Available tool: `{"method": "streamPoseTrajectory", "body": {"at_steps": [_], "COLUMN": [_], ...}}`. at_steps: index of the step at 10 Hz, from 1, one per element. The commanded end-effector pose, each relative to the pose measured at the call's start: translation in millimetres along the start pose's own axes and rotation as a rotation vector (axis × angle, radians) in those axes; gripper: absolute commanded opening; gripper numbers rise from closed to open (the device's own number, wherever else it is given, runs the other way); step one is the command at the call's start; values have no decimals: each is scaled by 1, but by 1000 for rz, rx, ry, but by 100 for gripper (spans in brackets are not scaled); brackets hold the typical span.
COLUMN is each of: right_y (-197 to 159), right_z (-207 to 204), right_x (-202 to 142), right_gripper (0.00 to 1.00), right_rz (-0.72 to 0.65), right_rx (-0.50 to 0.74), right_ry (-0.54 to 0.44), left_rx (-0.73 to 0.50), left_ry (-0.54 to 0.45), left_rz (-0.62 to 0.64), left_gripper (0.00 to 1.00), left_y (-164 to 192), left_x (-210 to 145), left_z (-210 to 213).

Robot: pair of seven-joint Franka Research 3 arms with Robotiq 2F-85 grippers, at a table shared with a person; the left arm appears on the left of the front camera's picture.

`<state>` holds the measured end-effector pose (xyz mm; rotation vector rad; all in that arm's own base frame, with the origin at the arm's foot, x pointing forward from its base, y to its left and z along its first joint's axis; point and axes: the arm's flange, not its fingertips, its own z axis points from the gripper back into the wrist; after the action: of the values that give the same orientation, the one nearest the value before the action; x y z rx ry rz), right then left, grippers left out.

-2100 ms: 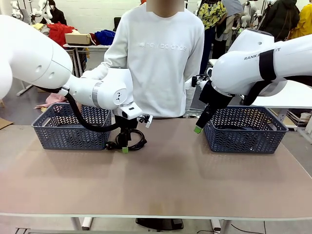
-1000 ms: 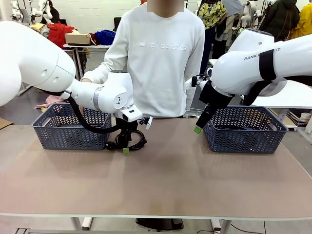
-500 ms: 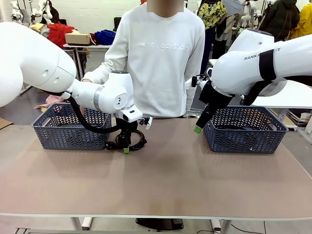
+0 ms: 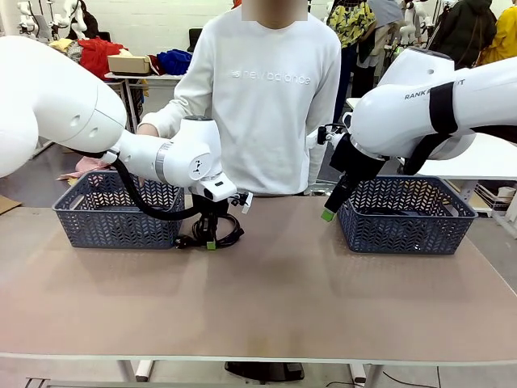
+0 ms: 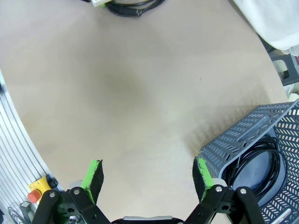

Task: Organize the cables according to human instructions.
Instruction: Pick up a bundle of cables and place it in the basket indicated by the human.

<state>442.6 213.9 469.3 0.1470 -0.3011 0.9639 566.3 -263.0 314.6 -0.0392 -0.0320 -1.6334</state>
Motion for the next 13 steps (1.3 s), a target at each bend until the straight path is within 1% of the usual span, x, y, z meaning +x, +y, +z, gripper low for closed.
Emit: {"method": "streamPoseTrajectory", "body": {"at_steps": [1, 2, 4, 6, 7, 8, 9, 10, 13], "right_y": [0, 0, 0, 0, 0, 0, 0, 0, 0], "right_z": [2, 2, 2, 2, 2, 2, 2, 2, 2], "right_x": [1, 1, 1, 1, 1, 1, 1, 1, 1], "right_gripper": [100, 100, 100, 100, 100, 100, 100, 100, 100], "right_rz": [7, 7, 7, 7, 7, 7, 7, 7, 7], "right_rx": [-3, -3, -3, -3, -3, -3, -3, -3, -3], "right_ry": [-4, -4, -4, -4, -4, -4, -4, -4, -4], "left_rx": [-11, -14, -11, 16, 52, 82, 106, 133, 172], "left_ry": [-1, -5, -14, 9, 19, 38, 46, 79, 100], "left_rz": [0, -7, -25, -48, -41, -32, -36, -41, -76], "left_gripper": [7, 0, 0, 0, 0, 11, 11, 11, 11], "left_y": [2, 1, -1, -4, -4, -4, -4, -3, 3], "left_x": [-1, 0, 2, 10, 16, 23, 31, 39, 46], "left_z": [1, 2, 10, 29, 45, 64, 86, 109, 163]}}
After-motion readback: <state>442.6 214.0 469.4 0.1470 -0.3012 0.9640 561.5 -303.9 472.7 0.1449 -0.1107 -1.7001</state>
